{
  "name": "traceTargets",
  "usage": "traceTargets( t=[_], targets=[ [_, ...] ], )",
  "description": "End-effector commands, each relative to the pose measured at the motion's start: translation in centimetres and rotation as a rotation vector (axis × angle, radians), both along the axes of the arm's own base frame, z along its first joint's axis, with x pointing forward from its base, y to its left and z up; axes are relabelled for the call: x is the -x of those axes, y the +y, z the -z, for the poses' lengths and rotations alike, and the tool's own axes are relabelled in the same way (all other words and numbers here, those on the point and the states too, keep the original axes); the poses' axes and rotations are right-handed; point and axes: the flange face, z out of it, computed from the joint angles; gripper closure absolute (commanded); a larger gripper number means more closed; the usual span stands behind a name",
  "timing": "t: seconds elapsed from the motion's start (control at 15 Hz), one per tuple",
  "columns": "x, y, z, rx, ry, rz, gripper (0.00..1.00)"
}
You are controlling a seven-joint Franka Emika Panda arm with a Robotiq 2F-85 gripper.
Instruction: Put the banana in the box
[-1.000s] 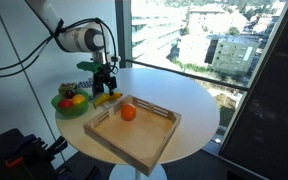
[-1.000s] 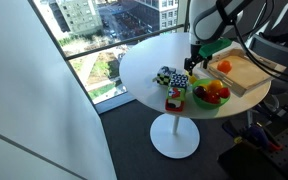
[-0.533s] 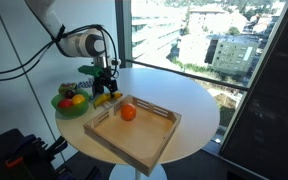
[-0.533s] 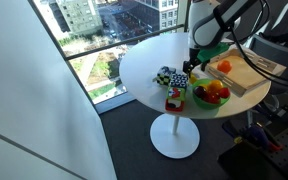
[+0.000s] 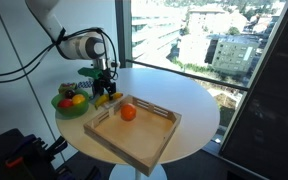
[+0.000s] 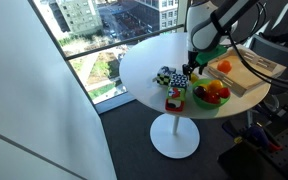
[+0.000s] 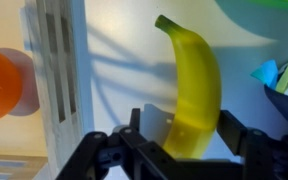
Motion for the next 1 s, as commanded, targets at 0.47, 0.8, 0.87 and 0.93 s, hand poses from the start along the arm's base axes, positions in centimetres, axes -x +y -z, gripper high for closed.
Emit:
traceTargets(
  t=[0.47,0.8,0.87,0.93],
  targets=[
    [-1.0,0.2,-0.8,0.032,-0.015,0.008,0.83],
    [-1.3,-0.4,-2.5,0.039,-0.028,0.016,0.83],
    [-1.3,-0.4,-2.8,0.038,-0.027,0.015,0.83],
    [-1.2,-0.5,-3.2,0.036,-0.024,0.012,0.83]
  ],
)
